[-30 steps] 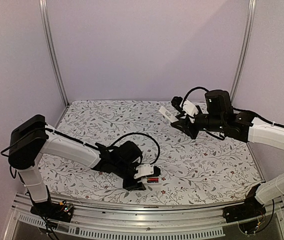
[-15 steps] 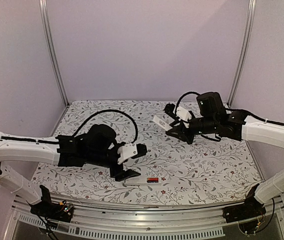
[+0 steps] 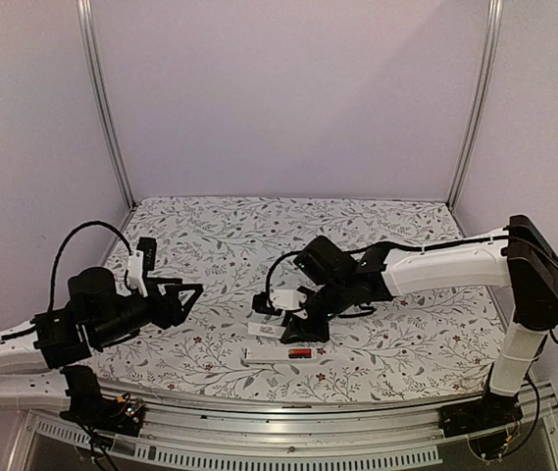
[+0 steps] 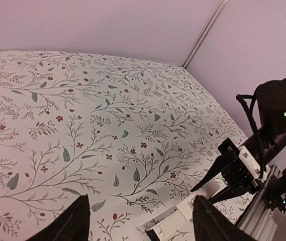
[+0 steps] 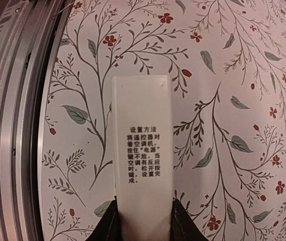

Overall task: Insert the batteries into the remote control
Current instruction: Place the battery cover on the remote control without the battery cover.

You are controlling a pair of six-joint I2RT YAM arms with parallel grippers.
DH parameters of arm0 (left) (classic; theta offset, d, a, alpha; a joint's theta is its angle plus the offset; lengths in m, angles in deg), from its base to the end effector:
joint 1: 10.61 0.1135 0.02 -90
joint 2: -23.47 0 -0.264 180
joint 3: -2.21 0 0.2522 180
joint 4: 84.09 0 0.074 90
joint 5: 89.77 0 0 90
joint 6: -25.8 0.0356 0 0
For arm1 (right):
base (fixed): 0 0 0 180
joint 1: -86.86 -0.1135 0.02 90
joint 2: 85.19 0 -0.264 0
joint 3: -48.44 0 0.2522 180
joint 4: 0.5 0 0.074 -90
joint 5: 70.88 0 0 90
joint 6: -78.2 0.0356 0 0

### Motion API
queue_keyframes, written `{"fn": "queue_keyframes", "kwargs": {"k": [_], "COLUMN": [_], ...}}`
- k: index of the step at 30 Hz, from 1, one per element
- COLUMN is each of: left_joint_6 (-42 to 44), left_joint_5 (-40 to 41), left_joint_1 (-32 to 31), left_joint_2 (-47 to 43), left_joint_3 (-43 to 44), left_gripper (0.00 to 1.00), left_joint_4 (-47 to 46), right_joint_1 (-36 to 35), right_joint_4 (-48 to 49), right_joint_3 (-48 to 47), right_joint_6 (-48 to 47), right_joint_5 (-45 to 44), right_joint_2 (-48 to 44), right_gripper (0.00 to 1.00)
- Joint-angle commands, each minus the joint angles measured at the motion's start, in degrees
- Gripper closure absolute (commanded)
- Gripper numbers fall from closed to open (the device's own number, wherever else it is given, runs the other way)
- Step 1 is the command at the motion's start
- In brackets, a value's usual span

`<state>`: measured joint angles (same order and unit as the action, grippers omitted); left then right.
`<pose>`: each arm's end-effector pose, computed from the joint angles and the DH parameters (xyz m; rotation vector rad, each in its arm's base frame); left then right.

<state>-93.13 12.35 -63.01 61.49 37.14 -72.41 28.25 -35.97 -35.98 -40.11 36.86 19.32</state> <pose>0.1091 -0.1294 0.2348 0.2334 1.8846 -0.7979 0.1908 0.3335 0.1935 -1.8636 1.7853 0.5971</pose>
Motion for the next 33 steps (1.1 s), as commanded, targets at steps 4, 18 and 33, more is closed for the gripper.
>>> {"fn": "queue_keyframes", "kwargs": {"k": [4,18,33], "left_joint_6": [-16.81,-13.54,-11.44], "left_joint_5": [11.83,9.08,9.10], "left_joint_1": [-8.44,-9.73,-9.68], "left_joint_2": [9.29,16.82,20.24], "left_joint_3": [-3.08,-4.65,-4.11], "left_gripper": [0.29,0.23,0.23], "left_joint_4": [-1.43,-6.12,-6.57], "right_joint_1": [-2.97,-3.86,-4.22], "right_joint_4": [-5.64,-8.37,-8.54], "right_joint_3": [-3.22,-7.98,-9.20], "right_joint_6": [0.42,1.96,3.16], "right_joint_5": [-2.41,-4.78,-2.75], "right_joint_2": [4.36,8.43,11.00], "right_gripper": [0.82,0.80,0.76]}}
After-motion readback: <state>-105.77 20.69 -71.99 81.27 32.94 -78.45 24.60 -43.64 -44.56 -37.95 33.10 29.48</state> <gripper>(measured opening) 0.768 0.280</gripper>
